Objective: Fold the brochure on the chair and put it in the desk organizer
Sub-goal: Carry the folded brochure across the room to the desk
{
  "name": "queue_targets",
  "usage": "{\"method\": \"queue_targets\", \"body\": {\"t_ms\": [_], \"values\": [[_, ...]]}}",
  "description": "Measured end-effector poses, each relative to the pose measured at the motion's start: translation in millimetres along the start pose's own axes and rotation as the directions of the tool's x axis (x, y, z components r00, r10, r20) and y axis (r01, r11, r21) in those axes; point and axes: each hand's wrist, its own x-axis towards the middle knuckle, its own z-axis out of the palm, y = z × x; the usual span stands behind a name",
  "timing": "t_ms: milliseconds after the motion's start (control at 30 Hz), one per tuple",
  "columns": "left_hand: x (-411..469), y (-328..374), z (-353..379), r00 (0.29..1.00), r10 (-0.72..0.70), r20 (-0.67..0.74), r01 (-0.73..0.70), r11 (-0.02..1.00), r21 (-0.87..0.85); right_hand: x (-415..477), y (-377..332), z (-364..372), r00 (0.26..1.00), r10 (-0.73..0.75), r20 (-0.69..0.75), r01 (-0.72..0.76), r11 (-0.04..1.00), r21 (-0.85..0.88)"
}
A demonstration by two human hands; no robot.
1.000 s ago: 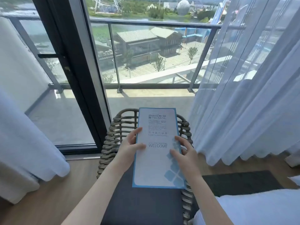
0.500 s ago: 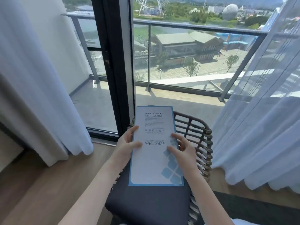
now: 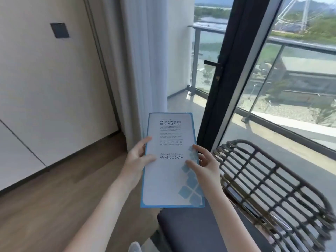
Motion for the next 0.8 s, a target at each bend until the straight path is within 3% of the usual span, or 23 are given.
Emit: {"method": "queue_targets", "body": {"t_ms": [267, 500, 633, 800], "values": [[-17.3, 38.5, -137.4, 0.946, 0.077, -0.314, -0.081, 0.997, 0.000, 20.0, 2.4, 152.0, 0.958, 0.037, 0.286, -0.033, 0.999, -0.018], [-13.7, 74.3, -280.6, 0.875, 0.127, -0.467, -0.147, 0.989, -0.005, 38.7, 10.6, 310.0, 0.864, 0.075, 0.498, -0.046, 0.996, -0.070], [-27.8, 100.3, -360.4, 0.804, 0.173, -0.569, -0.185, 0.982, 0.037, 38.4, 17.7, 406.2, 0.770, 0.084, 0.633, -0.029, 0.995, -0.097], [-66.3, 111.5, -447.1, 0.666, 0.185, -0.722, -0.209, 0.976, 0.057, 21.2, 34.4, 517.8, 0.599, 0.128, 0.790, -0.033, 0.990, -0.135]]}}
